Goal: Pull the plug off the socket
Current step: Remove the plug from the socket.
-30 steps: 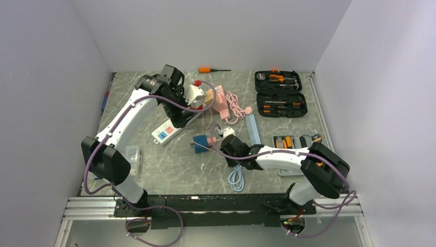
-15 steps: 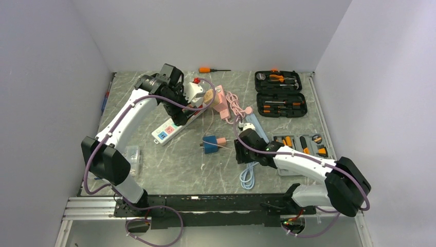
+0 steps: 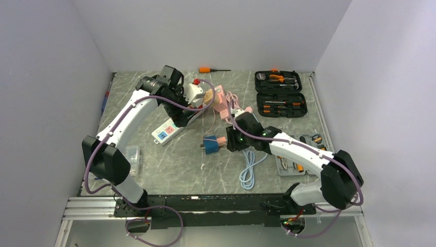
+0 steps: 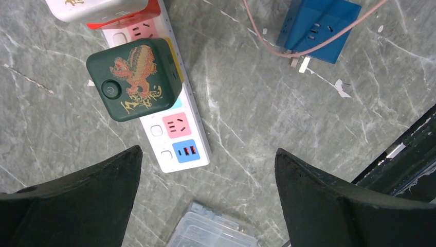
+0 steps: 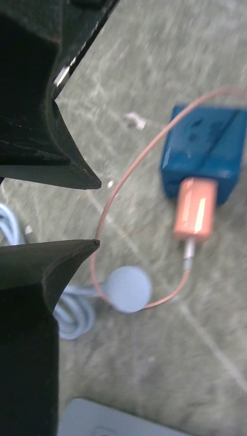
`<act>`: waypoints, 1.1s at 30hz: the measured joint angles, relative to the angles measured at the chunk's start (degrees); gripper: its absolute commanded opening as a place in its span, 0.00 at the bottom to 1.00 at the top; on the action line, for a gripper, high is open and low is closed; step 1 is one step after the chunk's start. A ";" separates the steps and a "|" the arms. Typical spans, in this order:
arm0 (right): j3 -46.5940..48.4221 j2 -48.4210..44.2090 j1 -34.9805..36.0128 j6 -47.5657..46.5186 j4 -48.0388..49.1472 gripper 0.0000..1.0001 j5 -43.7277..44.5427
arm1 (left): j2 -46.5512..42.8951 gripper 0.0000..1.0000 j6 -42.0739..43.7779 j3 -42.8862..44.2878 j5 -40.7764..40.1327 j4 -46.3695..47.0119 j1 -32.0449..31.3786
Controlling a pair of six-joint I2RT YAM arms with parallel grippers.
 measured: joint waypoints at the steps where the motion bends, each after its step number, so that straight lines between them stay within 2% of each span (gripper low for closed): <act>1: 1.46 0.92 0.02 -0.39 0.31 0.44 -0.46 | 0.00 0.99 0.00 -0.15 0.04 0.00 0.07; 5: 7.56 6.60 0.07 -2.10 2.82 0.44 -0.81 | 0.00 0.99 -0.07 -0.37 0.20 0.09 0.42; 14: 14.47 19.82 -1.49 -5.14 4.04 0.42 1.29 | -0.04 0.99 -0.20 -1.86 0.37 0.61 1.42; 18: 17.22 22.62 -2.56 -5.25 4.02 0.53 3.87 | -0.37 0.99 -0.20 -2.21 0.35 0.63 1.81; 21: 17.22 21.14 -3.30 -5.11 3.78 0.61 6.16 | -0.94 0.99 -0.15 -2.23 0.37 0.63 2.01; 24: 15.10 15.85 -3.85 -5.01 3.89 0.64 7.43 | -1.33 0.99 -0.13 -2.25 0.59 0.63 2.10; 29: 9.07 1.99 -4.17 -4.37 4.24 0.64 7.54 | -1.27 0.99 -0.04 -2.23 2.62 0.22 2.10; 33: 3.26 -3.65 -4.17 -3.26 5.27 0.60 6.69 | -1.22 0.99 -0.02 -2.16 4.59 -0.28 2.10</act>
